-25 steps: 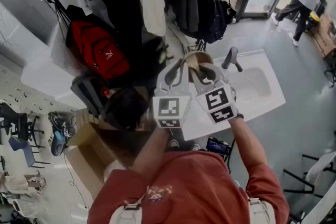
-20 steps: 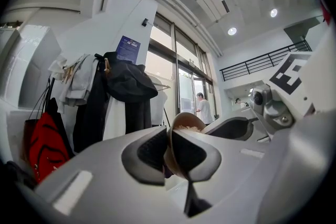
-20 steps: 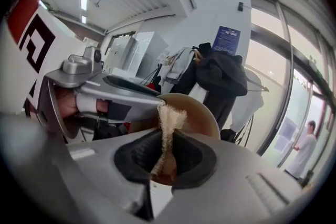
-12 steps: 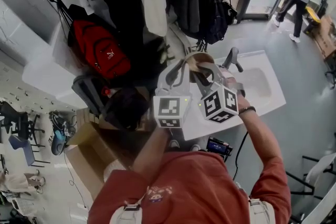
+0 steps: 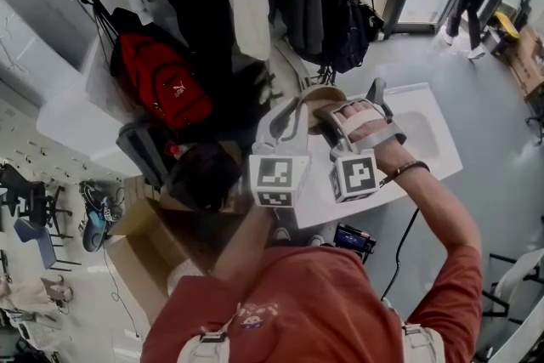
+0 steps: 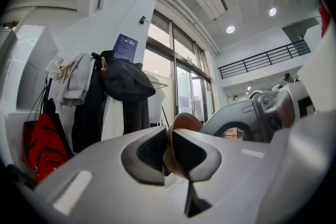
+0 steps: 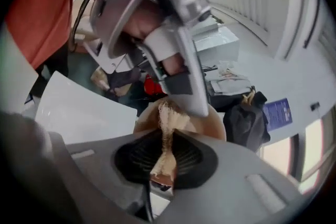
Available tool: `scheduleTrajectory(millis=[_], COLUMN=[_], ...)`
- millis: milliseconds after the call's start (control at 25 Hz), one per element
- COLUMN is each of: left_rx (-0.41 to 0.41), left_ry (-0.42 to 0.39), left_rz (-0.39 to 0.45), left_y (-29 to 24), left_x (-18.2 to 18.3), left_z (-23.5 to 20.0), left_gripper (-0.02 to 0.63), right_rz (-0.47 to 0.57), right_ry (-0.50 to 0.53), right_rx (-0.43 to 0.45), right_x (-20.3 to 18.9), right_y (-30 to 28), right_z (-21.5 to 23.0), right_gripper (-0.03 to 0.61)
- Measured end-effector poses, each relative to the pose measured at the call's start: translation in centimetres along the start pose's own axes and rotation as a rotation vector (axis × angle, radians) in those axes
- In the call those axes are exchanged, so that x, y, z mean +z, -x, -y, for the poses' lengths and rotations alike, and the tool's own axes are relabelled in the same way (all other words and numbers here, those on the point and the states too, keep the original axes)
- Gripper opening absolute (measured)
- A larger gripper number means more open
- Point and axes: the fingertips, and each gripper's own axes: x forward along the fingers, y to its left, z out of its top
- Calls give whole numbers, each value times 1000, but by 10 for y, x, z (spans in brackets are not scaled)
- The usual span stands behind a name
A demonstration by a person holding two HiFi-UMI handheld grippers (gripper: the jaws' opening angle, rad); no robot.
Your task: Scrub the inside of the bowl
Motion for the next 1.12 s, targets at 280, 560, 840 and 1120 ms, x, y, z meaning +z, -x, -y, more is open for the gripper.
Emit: scheduleTrajectory(millis=[280,560,840,1120], left_rx=[-3,-6,7,12], left_ry=[-4,-3,5,9], left_rz=[5,-2,-4,2], left_y=[-2,-3,-1,-1], left_x=[3,4,1,0], left_z=[-2,-3,-5,-4], left_gripper=[37,37,37,37], right_rz=[-17,-21,-20,5], right_ry=[171,211,43,-159], right_rx=[18,34,67,108], right_x=[4,3,3,0], right_y=[0,-2,-5,-9], right_z=[-3,-4,-6,-6], right_gripper=[48,49,49,49])
